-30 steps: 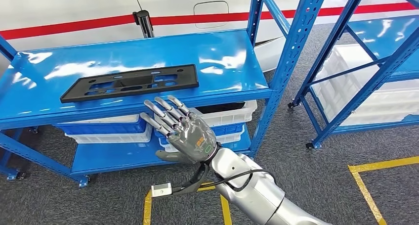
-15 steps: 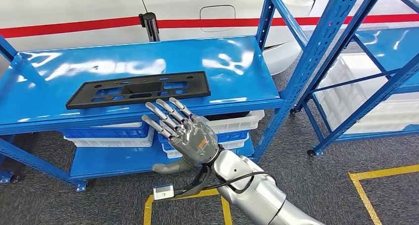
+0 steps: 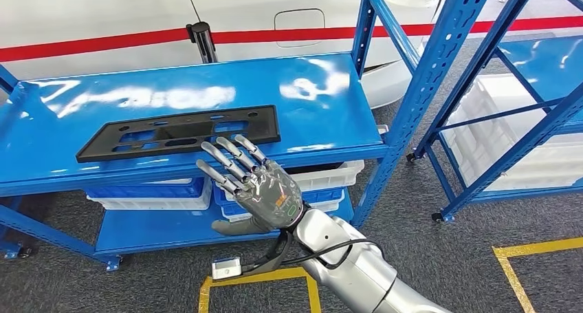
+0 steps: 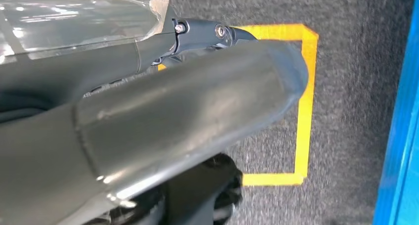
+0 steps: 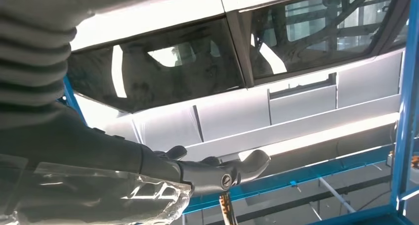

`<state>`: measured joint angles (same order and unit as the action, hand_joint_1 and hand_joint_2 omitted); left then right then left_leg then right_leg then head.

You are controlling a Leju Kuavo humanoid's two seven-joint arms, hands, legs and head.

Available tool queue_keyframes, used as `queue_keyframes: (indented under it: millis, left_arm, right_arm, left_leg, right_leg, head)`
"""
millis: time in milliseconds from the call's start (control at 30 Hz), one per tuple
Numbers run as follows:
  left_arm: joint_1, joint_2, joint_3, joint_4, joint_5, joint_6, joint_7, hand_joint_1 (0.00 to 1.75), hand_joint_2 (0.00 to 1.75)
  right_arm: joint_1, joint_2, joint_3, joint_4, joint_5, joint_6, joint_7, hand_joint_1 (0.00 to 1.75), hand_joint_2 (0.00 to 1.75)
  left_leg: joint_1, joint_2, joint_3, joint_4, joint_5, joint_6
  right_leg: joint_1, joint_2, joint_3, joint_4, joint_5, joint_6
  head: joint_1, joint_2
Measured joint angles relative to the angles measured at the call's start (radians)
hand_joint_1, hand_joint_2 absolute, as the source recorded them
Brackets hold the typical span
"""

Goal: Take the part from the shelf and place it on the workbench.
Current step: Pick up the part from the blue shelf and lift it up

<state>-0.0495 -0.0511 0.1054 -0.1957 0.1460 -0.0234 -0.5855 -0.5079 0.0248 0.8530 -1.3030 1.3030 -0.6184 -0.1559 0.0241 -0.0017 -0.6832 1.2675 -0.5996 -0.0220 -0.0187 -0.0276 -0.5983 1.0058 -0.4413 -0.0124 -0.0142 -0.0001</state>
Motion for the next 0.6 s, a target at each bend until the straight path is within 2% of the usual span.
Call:
queue_keyframes:
  millis: [67,100,133,167,233,300,333,400,433,467,500,533,600]
  left_arm:
    - [-0.001,0.001,0.000,0.000,0.000,0.000,0.000,0.00,0.00]
    - [-0.002,0.001,0.000,0.000,0.000,0.000,0.000,0.00,0.00]
    - [-0.003,0.001,0.000,0.000,0.000,0.000,0.000,0.00,0.00]
    - [-0.005,0.001,0.000,0.000,0.000,0.000,0.000,0.00,0.00]
    - [-0.005,0.000,0.000,0.000,0.000,0.000,0.001,0.00,0.00]
    - [-0.004,-0.001,0.000,0.000,0.000,0.000,0.001,0.00,0.00]
    - [-0.005,-0.001,0.000,0.000,0.000,0.000,0.001,0.00,0.00]
    - [-0.005,-0.002,0.000,0.000,0.001,0.000,0.001,0.00,0.00]
    - [-0.004,-0.002,0.000,0.000,0.001,0.000,0.001,0.00,0.00]
    - [-0.004,-0.001,0.000,0.000,0.001,0.000,0.001,0.00,0.00]
    - [-0.003,-0.001,0.000,0.000,0.001,0.000,0.001,0.00,0.00]
    - [-0.003,-0.002,0.000,0.000,0.001,0.000,0.001,0.00,0.00]
    - [-0.004,-0.003,0.000,0.000,0.001,0.000,0.001,0.00,0.00]
  right_arm:
    - [-0.001,0.000,0.000,0.000,0.000,0.000,0.000,0.00,1.75]
    - [-0.001,0.000,0.000,0.000,0.000,0.000,0.000,0.00,1.75]
    - [-0.002,0.000,0.000,0.000,0.000,0.000,0.000,0.00,1.75]
    - [-0.002,0.000,0.000,0.000,0.000,0.000,0.000,0.00,1.75]
    - [-0.003,0.001,0.000,0.000,0.000,0.000,0.000,0.00,1.75]
    - [-0.004,0.001,-0.001,-0.001,0.000,0.000,0.000,0.00,1.75]
    - [-0.005,0.001,-0.001,-0.002,0.000,0.000,0.000,0.00,1.75]
    - [-0.003,-0.002,-0.001,-0.003,0.000,0.000,0.000,0.00,1.75]
    - [0.000,-0.004,-0.001,-0.003,0.000,0.000,0.000,0.00,1.75]
    - [0.002,-0.006,-0.001,-0.002,0.000,0.000,0.000,0.00,1.75]
    - [0.003,-0.007,-0.001,-0.002,0.000,0.000,0.000,0.00,1.75]
    - [0.003,-0.008,-0.001,-0.003,0.000,0.000,0.000,0.00,1.75]
    - [0.002,-0.008,-0.001,-0.003,0.000,0.000,0.000,0.00,1.75]
  left_leg:
    - [0.001,0.022,0.050,-0.127,0.083,0.003]
    - [-0.001,0.037,0.078,-0.191,0.113,0.006]
    - [-0.004,0.048,0.098,-0.236,0.131,0.010]
    - [-0.008,0.052,0.106,-0.255,0.134,0.015]
    - [-0.013,0.034,0.105,-0.259,0.135,0.029]
    - [-0.012,0.018,0.108,-0.266,0.142,0.045]
    - [-0.010,0.010,0.110,-0.269,0.147,0.052]
    - [-0.010,-0.007,0.109,-0.270,0.150,0.059]
    - [-0.011,-0.017,0.108,-0.269,0.150,0.060]
    - [-0.012,-0.027,0.108,-0.269,0.150,0.060]
    - [-0.012,-0.038,0.108,-0.269,0.149,0.060]
    - [-0.013,-0.050,0.109,-0.268,0.149,0.060]
    - [-0.015,-0.071,0.110,-0.266,0.147,0.056]
  right_leg:
    - [0.001,-0.010,0.010,0.000,-0.006,0.003]
    - [0.004,-0.014,0.015,0.000,-0.009,0.007]
    - [0.007,-0.019,0.018,0.000,-0.012,0.011]
    - [0.011,-0.024,0.021,-0.001,-0.015,0.016]
    - [0.012,-0.036,0.026,-0.004,-0.017,0.028]
    - [0.011,-0.027,0.019,0.017,-0.033,0.036]
    - [0.010,-0.014,0.002,0.055,-0.053,0.035]
    - [0.008,0.013,-0.057,0.182,-0.111,0.024]
    - [0.008,0.018,-0.090,0.247,-0.134,0.022]
    - [0.008,0.020,-0.110,0.284,-0.142,0.023]
    - [0.009,0.023,-0.112,0.284,-0.135,0.028]
    - [0.009,0.027,-0.094,0.244,-0.112,0.034]
    - [0.009,0.050,-0.031,0.103,-0.055,0.042]
  head:
    - [0.000,0.000]
    - [0.000,0.000]
    - [0.001,0.000]
    - [0.002,0.000]
    - [0.003,0.000]
    - [0.003,0.000]
    - [0.004,0.000]
    - [0.007,0.000]
    - [0.008,0.000]
    - [0.008,0.000]
    - [0.009,0.000]
    - [0.009,0.000]
    - [0.009,0.000]
